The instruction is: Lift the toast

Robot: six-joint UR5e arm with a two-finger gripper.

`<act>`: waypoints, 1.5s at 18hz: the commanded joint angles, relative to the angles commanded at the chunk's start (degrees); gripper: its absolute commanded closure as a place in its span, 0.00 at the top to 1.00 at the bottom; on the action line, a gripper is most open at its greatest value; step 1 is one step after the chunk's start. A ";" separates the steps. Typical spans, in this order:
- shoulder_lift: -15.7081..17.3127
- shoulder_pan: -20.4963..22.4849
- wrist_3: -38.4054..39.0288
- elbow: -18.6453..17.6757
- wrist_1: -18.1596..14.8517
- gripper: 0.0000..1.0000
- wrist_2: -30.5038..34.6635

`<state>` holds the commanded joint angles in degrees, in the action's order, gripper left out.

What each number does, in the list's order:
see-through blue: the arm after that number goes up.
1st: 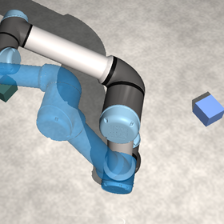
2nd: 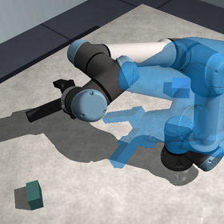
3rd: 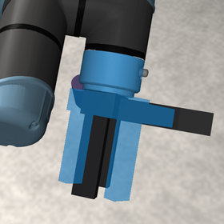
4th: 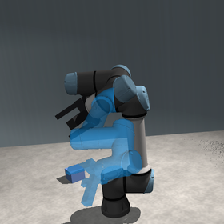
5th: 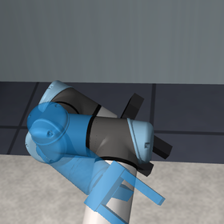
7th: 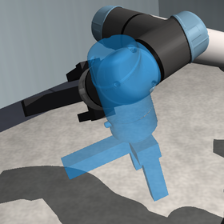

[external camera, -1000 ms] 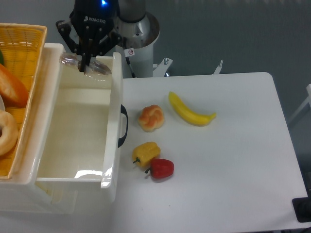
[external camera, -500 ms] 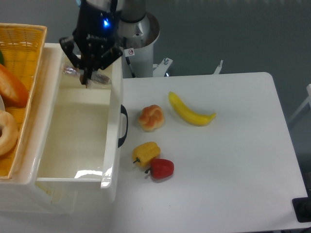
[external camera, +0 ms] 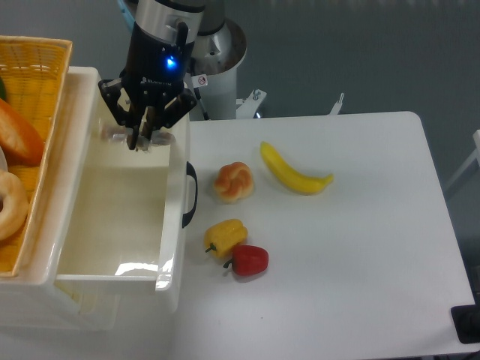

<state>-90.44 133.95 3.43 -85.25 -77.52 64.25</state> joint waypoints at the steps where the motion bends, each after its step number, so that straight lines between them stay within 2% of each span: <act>1: 0.00 0.00 0.00 0.00 0.00 0.47 0.00; 6: 0.18 0.44 -0.09 0.09 0.17 0.51 0.26; 9: 0.00 1.49 -3.07 0.09 0.88 0.57 0.44; 10: 0.09 2.45 -4.03 0.09 1.31 0.67 0.44; 11: 0.09 3.33 -6.04 0.09 1.93 1.00 0.70; 13: -0.09 3.78 -10.27 0.09 1.85 1.00 3.32; 17: -0.35 6.15 -13.87 0.00 2.20 1.00 7.55; 22: -2.63 7.56 -23.19 -0.18 2.11 1.00 15.63; 27: -7.02 8.96 -30.75 -0.97 2.46 1.00 21.52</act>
<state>-97.46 142.91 -27.32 -86.22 -75.06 85.77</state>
